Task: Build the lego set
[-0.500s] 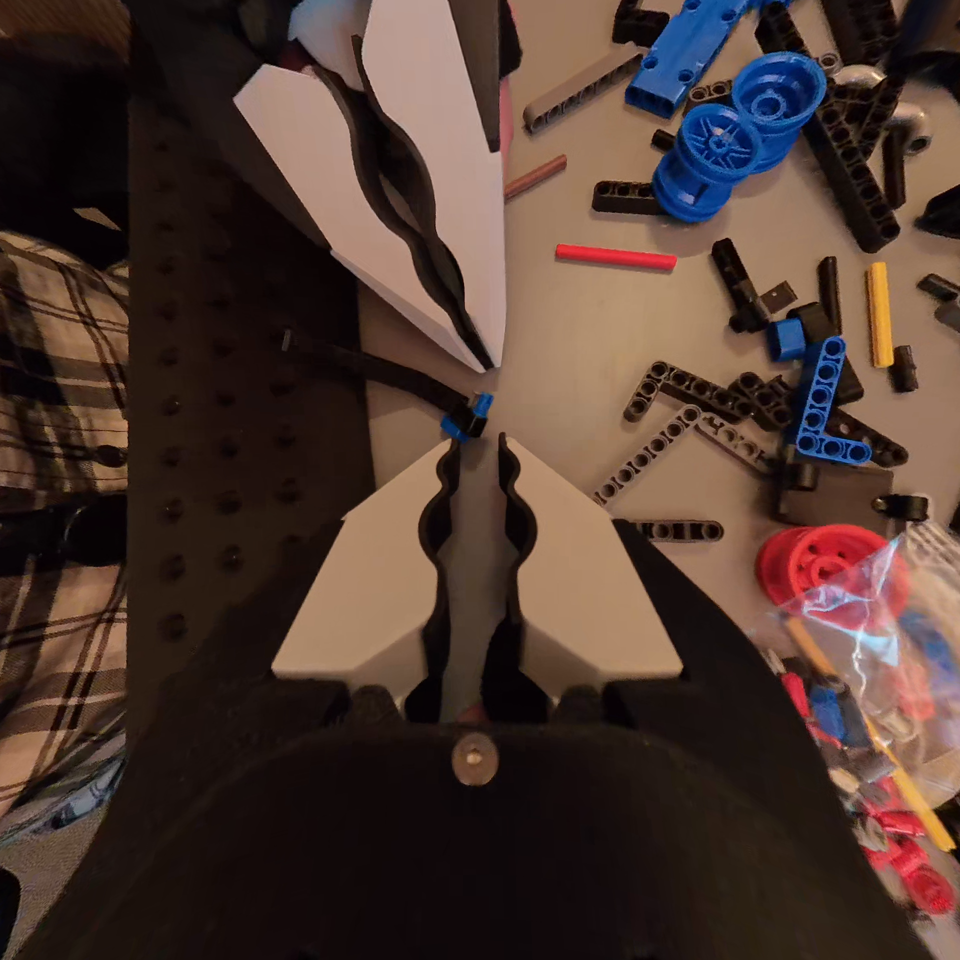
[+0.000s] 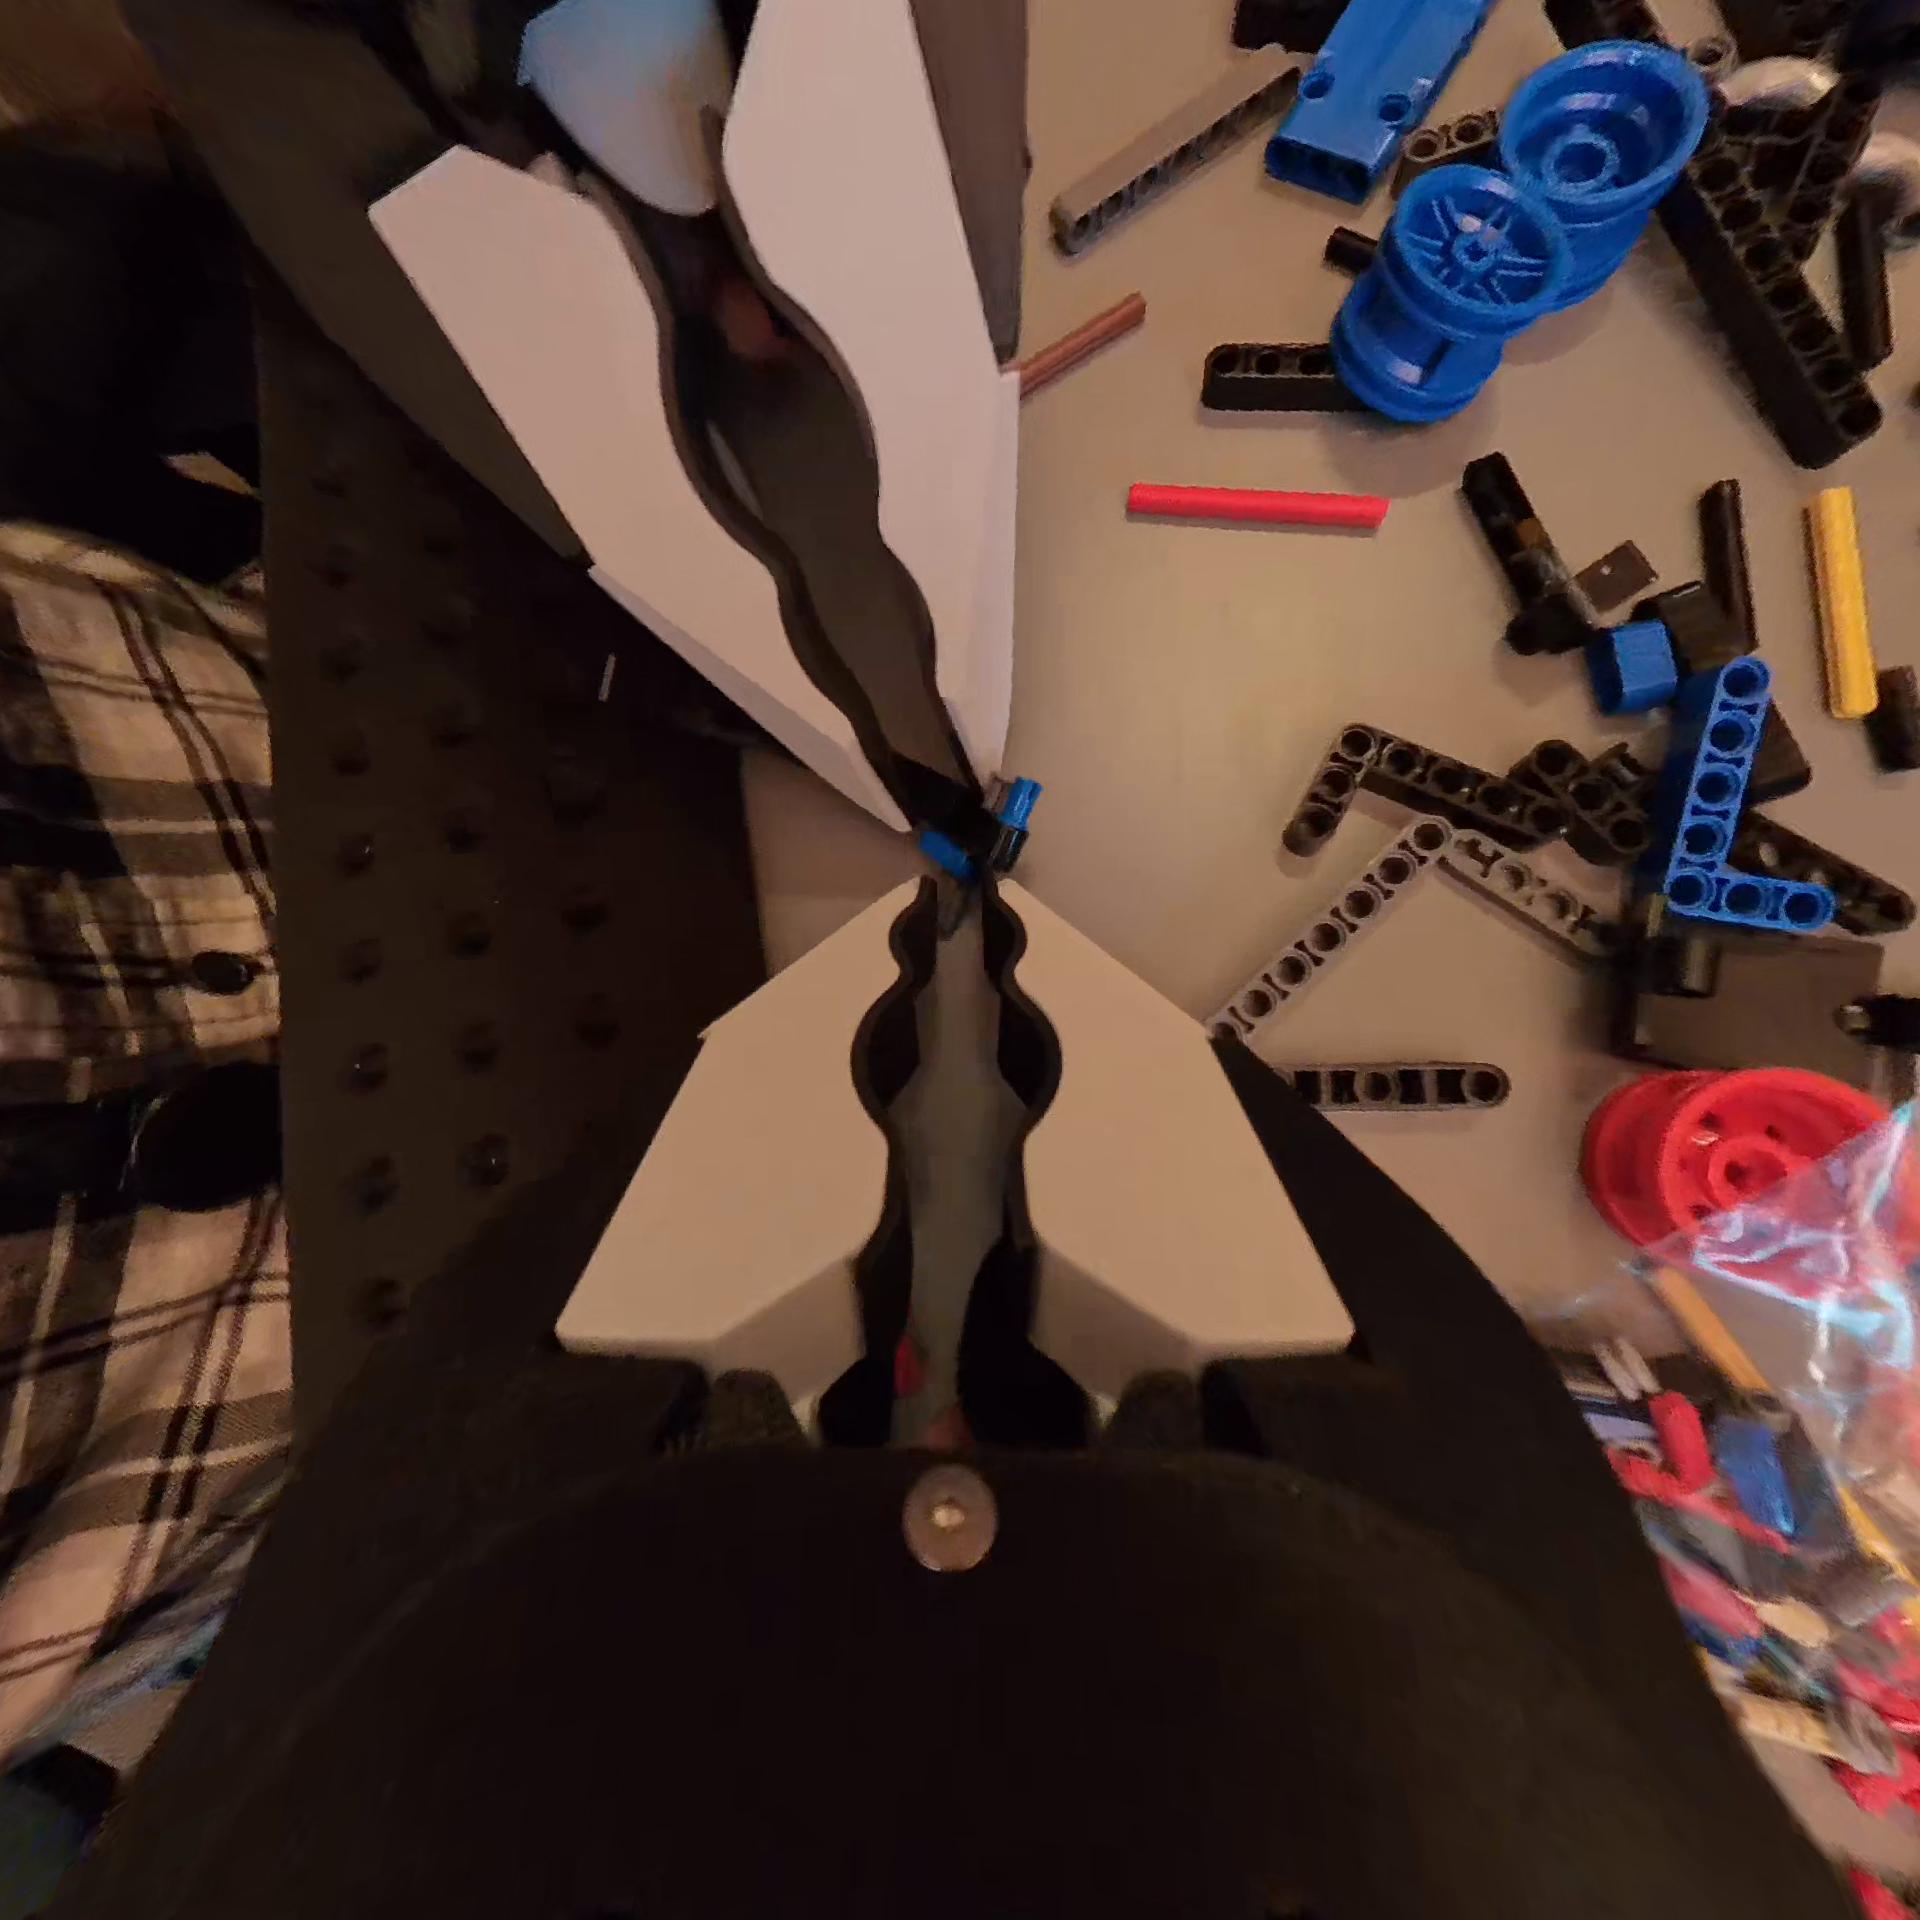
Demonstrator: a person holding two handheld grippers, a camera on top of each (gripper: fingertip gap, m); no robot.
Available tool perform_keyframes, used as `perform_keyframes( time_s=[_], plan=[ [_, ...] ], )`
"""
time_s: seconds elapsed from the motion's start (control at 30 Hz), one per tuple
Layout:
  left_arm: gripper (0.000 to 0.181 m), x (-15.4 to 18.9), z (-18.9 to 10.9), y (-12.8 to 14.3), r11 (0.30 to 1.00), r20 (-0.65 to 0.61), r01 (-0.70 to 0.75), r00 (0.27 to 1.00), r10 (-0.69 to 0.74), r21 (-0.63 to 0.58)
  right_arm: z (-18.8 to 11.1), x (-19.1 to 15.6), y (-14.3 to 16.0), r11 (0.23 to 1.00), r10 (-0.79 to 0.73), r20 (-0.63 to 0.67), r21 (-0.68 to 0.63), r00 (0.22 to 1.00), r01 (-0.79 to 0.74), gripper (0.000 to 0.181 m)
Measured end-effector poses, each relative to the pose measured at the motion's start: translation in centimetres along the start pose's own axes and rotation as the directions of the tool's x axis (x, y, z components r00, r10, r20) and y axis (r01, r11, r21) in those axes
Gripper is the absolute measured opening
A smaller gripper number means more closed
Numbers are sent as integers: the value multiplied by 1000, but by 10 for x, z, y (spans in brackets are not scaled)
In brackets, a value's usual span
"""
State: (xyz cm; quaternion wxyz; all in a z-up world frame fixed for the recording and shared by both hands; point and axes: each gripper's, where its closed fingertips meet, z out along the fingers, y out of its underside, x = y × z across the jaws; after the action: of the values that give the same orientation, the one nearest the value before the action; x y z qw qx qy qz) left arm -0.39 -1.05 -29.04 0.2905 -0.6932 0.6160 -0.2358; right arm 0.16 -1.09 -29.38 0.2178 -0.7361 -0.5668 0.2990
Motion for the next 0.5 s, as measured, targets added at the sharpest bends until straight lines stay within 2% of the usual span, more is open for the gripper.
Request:
perform_keyframes(
  time_s=[0.03, 0.17, 0.27, 0.5],
  plan=[
    [15, 1, 0, 2, 1000, -5, -12, 1000, 11, -15, 1, 0, -1, 1000, 7, -1, 4, 1000, -7, 6],
    [19, -2, 0, 4, 997, 11, -37, 999, 37, -62, 2, 2, -3, 1000, 23, -17, 4, 1000, -23, 6],
    [30, 0, -1, 4, 994, 38, -68, 997, 71, -84, 2, 5, -4, 999, 33, -29, 10, 999, -32, 5],
    [25, -6, -2, 4, 995, 101, -76, 991, 83, -67, 3, 8, -7, 998, 62, -29, 26, 998, -61, 4]
  ],
)
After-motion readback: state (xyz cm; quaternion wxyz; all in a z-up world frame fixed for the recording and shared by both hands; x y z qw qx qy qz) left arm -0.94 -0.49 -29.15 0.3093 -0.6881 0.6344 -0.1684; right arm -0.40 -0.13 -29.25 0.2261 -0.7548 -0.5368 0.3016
